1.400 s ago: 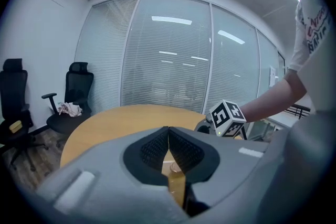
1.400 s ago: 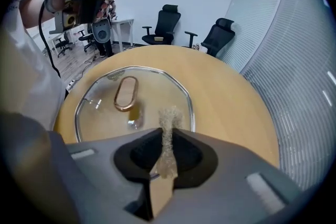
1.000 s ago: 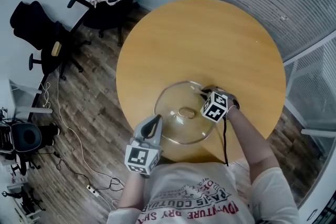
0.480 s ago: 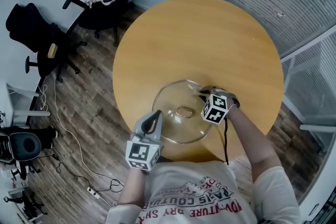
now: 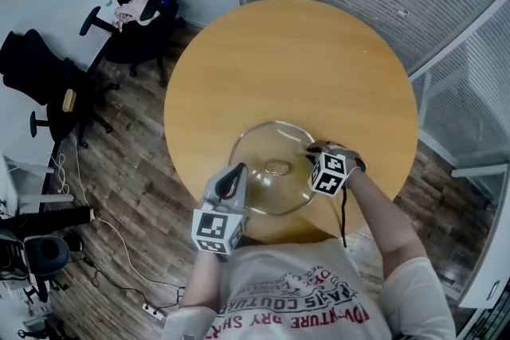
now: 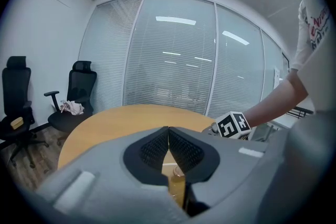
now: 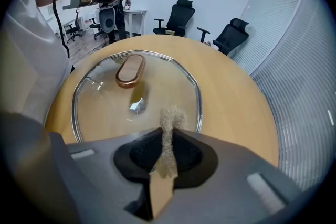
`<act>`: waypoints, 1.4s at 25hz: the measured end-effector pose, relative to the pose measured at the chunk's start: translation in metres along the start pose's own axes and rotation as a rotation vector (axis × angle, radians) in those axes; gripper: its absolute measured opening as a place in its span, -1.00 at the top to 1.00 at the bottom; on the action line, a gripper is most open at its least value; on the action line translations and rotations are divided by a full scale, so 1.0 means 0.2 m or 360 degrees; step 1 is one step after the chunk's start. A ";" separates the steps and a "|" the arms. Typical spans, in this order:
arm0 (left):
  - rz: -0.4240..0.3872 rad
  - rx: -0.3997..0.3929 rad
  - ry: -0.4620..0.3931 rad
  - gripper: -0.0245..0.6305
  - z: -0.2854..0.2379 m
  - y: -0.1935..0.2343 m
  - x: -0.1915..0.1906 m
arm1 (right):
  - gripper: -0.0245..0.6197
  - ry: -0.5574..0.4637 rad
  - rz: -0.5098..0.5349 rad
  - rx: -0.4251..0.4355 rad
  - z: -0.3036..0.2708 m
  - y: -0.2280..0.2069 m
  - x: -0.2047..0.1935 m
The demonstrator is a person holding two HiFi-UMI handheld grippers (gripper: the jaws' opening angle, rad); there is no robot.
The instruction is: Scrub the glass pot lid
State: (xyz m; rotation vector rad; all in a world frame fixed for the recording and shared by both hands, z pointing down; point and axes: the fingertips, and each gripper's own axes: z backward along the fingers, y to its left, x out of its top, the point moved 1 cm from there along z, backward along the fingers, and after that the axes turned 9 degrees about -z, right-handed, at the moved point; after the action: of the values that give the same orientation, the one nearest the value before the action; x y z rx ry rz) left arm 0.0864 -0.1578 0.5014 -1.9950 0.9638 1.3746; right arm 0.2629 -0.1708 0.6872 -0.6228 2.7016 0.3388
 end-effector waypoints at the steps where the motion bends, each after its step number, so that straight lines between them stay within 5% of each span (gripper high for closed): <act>1: -0.0005 -0.0018 -0.0001 0.90 0.01 -0.01 0.00 | 0.75 0.0010 -0.0020 -0.0008 0.01 0.02 -0.01; 22: -0.0107 -0.0378 -0.0027 0.90 0.28 -0.01 -0.08 | 0.75 0.0152 -0.0732 -0.0326 0.13 0.47 -0.18; 35: -0.0142 -0.0547 -0.0037 0.90 0.41 0.04 -0.16 | 0.75 0.0203 -0.1208 -0.0470 0.12 0.76 -0.02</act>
State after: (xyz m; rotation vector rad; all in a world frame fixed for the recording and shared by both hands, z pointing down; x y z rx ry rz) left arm 0.0273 -0.0933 0.5026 -2.2324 0.6520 1.5944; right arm 0.2034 -0.0291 0.6910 -1.7165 2.3057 0.4947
